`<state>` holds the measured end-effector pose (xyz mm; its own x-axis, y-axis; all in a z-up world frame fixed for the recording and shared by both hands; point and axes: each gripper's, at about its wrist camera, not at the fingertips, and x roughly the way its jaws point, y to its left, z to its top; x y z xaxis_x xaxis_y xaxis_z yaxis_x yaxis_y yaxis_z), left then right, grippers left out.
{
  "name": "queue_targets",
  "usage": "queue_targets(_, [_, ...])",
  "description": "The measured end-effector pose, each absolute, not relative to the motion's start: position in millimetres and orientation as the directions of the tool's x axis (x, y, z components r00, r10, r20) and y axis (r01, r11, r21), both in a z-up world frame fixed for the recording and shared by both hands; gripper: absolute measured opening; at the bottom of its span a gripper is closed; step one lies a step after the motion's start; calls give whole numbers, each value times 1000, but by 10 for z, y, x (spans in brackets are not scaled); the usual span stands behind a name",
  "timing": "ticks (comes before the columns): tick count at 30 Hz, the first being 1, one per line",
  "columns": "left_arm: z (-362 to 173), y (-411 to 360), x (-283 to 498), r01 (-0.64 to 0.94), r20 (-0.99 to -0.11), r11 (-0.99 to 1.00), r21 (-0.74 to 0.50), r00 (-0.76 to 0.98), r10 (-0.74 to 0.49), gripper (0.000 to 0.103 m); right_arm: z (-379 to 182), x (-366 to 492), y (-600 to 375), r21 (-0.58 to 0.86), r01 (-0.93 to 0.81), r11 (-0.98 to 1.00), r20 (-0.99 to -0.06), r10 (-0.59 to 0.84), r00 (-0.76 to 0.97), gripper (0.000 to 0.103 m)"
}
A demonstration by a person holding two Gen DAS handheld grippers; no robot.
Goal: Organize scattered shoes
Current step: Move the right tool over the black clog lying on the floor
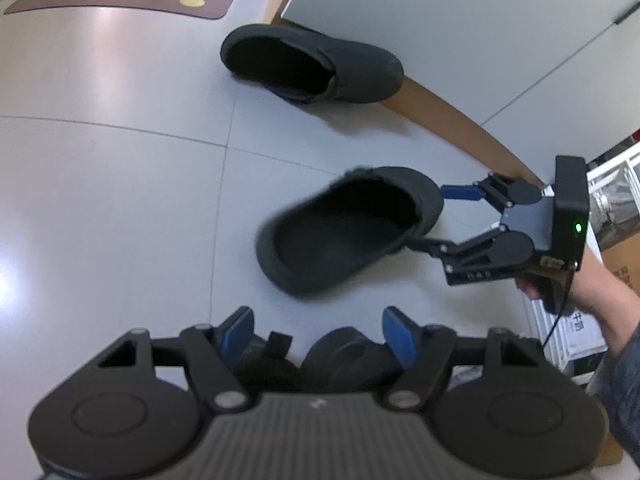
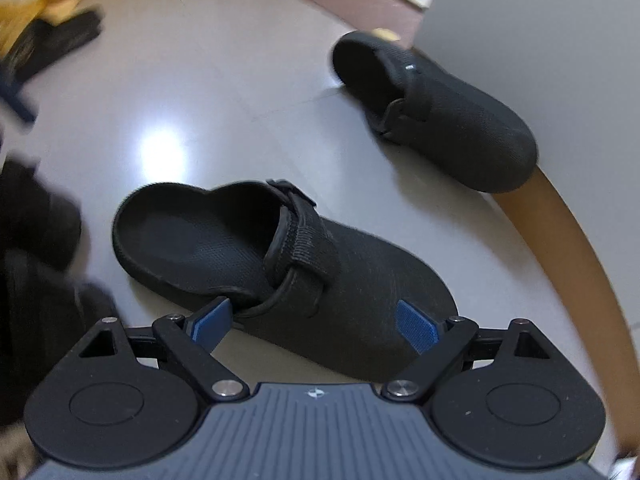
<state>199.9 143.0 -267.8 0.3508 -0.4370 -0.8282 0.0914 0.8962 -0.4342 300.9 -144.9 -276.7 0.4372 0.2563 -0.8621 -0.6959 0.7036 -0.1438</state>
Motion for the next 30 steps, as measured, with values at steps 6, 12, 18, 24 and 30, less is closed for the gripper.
queue_targets(6, [-2728, 1399, 1940, 83, -840, 902, -423, 336, -425, 73, -2905, 2930, -1300, -130, -641, 756, -861, 234, 451, 84])
queue_targets(12, [-2723, 1337, 1926, 87, -846, 907, -412, 334, -416, 73, -2806, 2856, -1333, -41, -608, 793, -848, 294, 441, 60])
queue_targets(18, [-2683, 1322, 1939, 90, -837, 904, -419, 347, -423, 73, -2788, 2743, -1277, 17, -643, 766, -851, 349, 393, 45])
queue_targets(24, [-2671, 1372, 1941, 56, -837, 903, -426, 353, -417, 73, -2768, 2710, -1203, -218, -656, 723, -811, 239, 534, 99])
queue_targets(30, [-2613, 1456, 1988, 19, -830, 906, -422, 393, -395, 73, -2837, 2875, -1375, -214, -637, 740, -813, 227, 536, 99])
